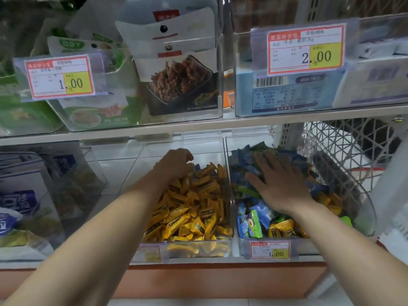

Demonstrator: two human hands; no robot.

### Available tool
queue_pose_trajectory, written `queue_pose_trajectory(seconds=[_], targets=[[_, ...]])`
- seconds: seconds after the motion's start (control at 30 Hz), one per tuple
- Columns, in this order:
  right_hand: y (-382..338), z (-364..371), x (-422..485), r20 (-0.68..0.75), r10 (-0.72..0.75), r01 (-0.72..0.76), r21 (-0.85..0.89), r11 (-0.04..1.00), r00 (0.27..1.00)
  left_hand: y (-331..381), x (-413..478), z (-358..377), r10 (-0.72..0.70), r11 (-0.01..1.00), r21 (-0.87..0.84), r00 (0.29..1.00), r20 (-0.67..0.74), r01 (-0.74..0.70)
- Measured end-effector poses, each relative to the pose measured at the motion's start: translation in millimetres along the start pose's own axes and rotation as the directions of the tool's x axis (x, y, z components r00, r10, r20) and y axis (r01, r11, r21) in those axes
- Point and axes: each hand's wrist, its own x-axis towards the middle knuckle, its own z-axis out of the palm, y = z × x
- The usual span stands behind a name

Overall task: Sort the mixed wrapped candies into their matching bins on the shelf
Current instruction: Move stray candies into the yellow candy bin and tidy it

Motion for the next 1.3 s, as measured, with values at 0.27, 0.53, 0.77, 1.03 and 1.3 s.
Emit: queue_pose_trajectory(seconds=[0.27, 0.53, 0.77, 1.03, 1.3], targets=[[2.2, 5.5, 0.5, -0.001, 0.002, -0.002, 0.003, 1.0, 1.0, -3.5, 23.7, 26.2, -0.029, 0.999, 0.047, 0.981, 0.193, 0.02], [3.3, 3.7, 3.2, 0.016, 0.002, -0.003, 0.034, 0.999, 1.0, -6.0, 22.9, 11.2, -0.005, 0.973, -0.231, 0.989, -0.15, -0.03], [1.0, 3.9, 1.3, -0.007, 0.004, -0.004, 0.037, 0.999, 1.0, 18.7, 27.8, 42.2, -0.035, 0.978, -0.2, 0.994, 0.105, 0.056], [-0.8, -1.6, 0.7, 0.014, 0.007, -0.008, 0.056, 0.998, 1.0, 22.8, 14.6, 32.7, -0.038, 0.922, -0.387, 0.999, -0.035, 0.022], [-37.1, -43.7, -21.7, -0.213, -0.036, 0.114, 0.368, 0.923, 0.976, 59.0, -56.2, -26.6, -0.038, 0.676, -0.73, 0.984, -0.175, -0.104]])
